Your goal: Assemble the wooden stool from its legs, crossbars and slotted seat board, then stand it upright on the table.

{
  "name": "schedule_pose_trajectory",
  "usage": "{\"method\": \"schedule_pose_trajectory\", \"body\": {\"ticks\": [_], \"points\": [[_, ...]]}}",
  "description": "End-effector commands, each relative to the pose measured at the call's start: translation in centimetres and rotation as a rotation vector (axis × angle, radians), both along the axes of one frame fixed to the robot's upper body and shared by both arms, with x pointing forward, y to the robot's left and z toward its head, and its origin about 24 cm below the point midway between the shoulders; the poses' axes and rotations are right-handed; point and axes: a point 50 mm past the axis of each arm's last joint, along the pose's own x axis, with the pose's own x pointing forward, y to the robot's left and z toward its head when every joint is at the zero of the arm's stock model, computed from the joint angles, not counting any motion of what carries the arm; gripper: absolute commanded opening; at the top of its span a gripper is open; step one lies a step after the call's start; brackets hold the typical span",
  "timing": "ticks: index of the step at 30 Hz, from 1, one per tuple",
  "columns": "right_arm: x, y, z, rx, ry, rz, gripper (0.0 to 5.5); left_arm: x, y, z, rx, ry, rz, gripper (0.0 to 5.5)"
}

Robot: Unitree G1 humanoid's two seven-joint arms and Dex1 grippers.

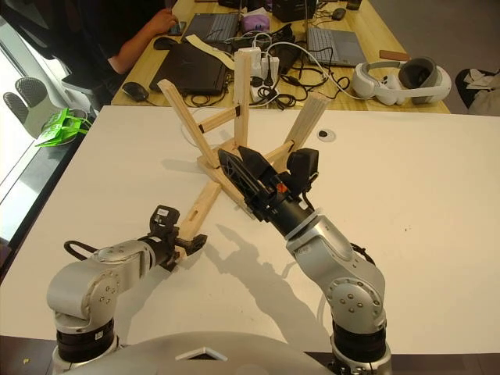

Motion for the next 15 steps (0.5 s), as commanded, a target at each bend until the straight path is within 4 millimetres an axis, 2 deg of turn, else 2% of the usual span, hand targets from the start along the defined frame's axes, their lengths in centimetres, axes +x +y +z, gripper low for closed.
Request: {"method": "schedule_pose_trajectory", "body": {"ticks": [1,11,15], "points": [[0.33,0.07,0.22,0.005,-0.012,-0.017,2.64,-0.18,0.58,-0.48,0.042,0.01,-0.032,3.65],[0.54,0.16,0.28,-0.005,-0.024,-0.026,2.64,0.23,1.0,-0.45,0.045,-0.026,-0.033,2.06],[0.47,0.26,0.38,-0.001,-0.026,-0.034,2.64,0.6,1.32,-0.05,0.047,-0.055,-0.021,2.05]]}}
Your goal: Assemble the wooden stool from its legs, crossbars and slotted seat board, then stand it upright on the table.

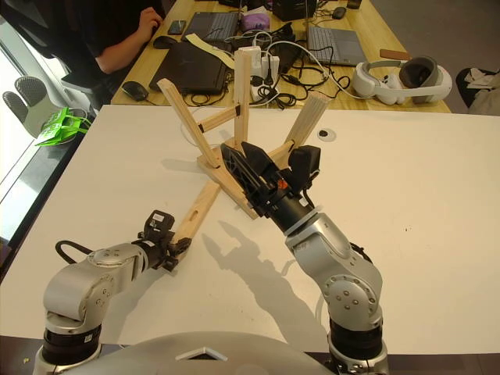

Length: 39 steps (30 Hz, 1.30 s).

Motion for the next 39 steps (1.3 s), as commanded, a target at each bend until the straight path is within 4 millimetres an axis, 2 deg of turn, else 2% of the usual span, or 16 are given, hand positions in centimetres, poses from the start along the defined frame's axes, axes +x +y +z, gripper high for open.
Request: {"method": "schedule_pose_trajectory", "body": {"ticks": [1,7,12,20,24,27,33,39], "points": [[0.0,0.2,0.4,0.003,-0.017,-0.01,2.64,0.6,0.6,0.5,0.013,-0.041,0.01,2.05],[-0.2,0.4,0.3,0.008,-0.01,-0.036,2.64,2.3,0.9,2.4,0.05,-0.197,0.008,2.05],[0.1,0.3,0.4,0.013,-0.013,-0.053,2.64,4.0,2.2,4.6,0.111,-0.369,0.084,2.04],[1.0,-0.1,0.6,0.033,-0.001,-0.062,2.64,3.7,3.0,6.6,0.152,-0.494,0.117,2.04],[1.7,-0.1,0.9,0.053,0.009,-0.055,2.64,3.4,4.4,7.9,0.254,-0.612,0.208,2.04],[3.0,0.6,1.1,0.038,0.024,-0.043,2.64,3.2,4.8,8.7,0.382,-0.74,0.254,2.04],[5.3,3.0,3.0,0.142,0.054,0.016,2.64,3.8,3.5,11.9,0.62,-1.097,0.217,2.04],[5.9,6.0,5.0,0.332,0.127,0.14,2.64,4.6,0.7,13.9,0.707,-1.346,0.069,2.04]]}}
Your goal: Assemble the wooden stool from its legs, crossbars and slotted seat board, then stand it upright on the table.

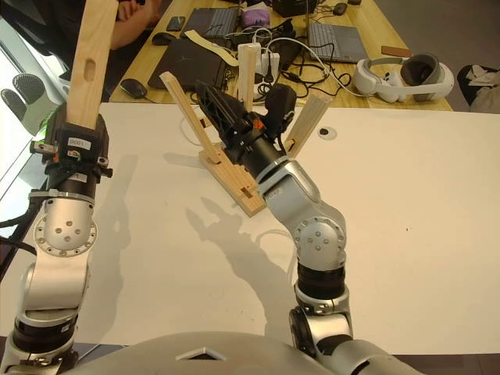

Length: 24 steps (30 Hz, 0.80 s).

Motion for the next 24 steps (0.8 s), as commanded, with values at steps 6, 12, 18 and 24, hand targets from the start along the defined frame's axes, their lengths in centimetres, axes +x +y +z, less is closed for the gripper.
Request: {"method": "schedule_pose_trajectory", "body": {"ticks": [6,12,18,24], "points": [[-0.6,3.7,2.9,0.287,0.093,0.229,2.64,1.6,-4.0,1.1,0.252,-0.144,-0.188,2.04],[-0.3,3.6,4.3,0.465,0.148,0.287,2.64,1.9,-5.7,0.4,0.356,-0.169,-0.275,2.04],[-0.6,3.6,5.4,0.527,0.127,0.327,3.58,2.2,-6.2,0.1,0.396,-0.178,-0.298,2.04],[0.0,4.3,5.6,0.508,0.155,0.303,4.17,1.9,-6.6,-0.2,0.436,-0.185,-0.317,2.04]]}}
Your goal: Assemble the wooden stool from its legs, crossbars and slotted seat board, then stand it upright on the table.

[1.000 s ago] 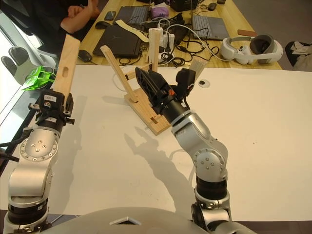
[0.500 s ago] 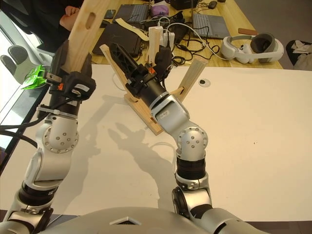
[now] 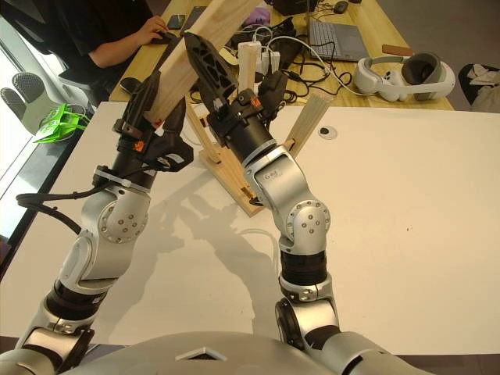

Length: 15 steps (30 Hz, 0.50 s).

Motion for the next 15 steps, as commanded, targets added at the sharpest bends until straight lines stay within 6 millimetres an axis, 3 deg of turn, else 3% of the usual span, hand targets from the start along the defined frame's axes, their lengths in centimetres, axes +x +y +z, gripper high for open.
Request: {"method": "schedule_pose_trajectory", "body": {"ticks": [1,7,15], "points": [[-0.49,3.32,4.64,0.133,-0.078,0.096,4.17,-0.05,-0.35,0.03,0.043,-0.018,-0.01,2.04],[0.36,3.86,4.85,0.087,-0.076,0.049,4.17,-0.13,-0.47,0.01,0.084,-0.037,-0.015,2.04],[0.34,4.24,5.02,0.054,-0.089,0.019,2.95,-0.07,-0.39,-0.27,0.11,-0.035,-0.004,2.04]]}}
